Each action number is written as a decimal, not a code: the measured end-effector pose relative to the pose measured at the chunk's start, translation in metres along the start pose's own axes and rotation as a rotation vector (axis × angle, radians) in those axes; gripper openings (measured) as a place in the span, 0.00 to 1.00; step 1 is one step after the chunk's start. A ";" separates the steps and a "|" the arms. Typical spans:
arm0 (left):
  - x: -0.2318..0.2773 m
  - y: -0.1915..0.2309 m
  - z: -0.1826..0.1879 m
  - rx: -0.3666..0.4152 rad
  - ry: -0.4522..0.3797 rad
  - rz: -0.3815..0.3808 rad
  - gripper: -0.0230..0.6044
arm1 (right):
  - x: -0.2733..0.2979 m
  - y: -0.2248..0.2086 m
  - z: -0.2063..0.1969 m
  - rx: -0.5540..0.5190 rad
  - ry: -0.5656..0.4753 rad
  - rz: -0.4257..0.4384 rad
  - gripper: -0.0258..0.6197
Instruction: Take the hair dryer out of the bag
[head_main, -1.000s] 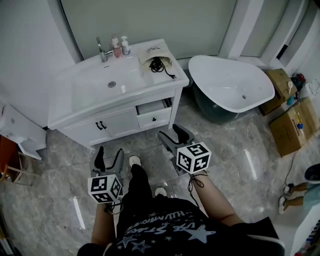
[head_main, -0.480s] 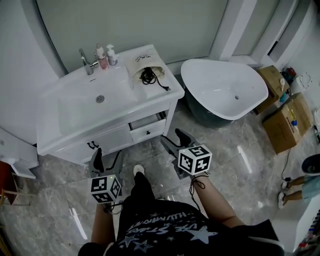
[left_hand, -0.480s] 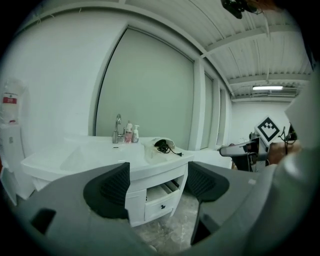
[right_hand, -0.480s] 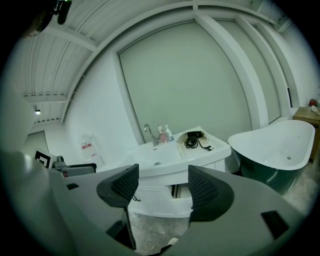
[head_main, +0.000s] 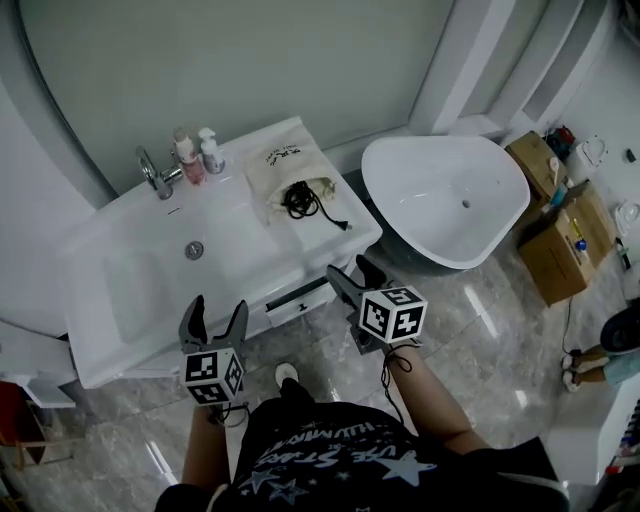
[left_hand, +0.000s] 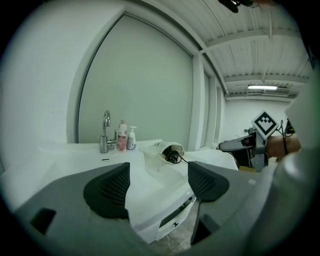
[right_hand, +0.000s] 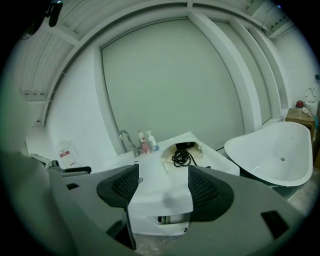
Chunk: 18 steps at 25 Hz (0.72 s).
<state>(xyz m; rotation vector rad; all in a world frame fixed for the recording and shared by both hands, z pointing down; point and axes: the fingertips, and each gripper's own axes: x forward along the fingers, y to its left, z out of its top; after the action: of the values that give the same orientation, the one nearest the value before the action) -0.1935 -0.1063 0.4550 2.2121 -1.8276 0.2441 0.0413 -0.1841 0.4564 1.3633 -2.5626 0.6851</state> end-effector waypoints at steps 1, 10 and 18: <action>0.010 0.006 0.001 -0.002 0.005 -0.010 0.61 | 0.011 -0.001 0.003 0.003 0.004 -0.010 0.49; 0.094 0.024 0.005 0.068 0.061 -0.167 0.61 | 0.068 -0.018 0.021 -0.001 0.028 -0.110 0.49; 0.167 -0.003 0.016 0.174 0.070 -0.225 0.61 | 0.090 -0.040 0.031 0.008 0.050 -0.109 0.47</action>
<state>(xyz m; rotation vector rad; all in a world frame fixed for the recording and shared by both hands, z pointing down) -0.1592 -0.2671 0.4879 2.4687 -1.5583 0.4436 0.0251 -0.2847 0.4730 1.4564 -2.4297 0.7014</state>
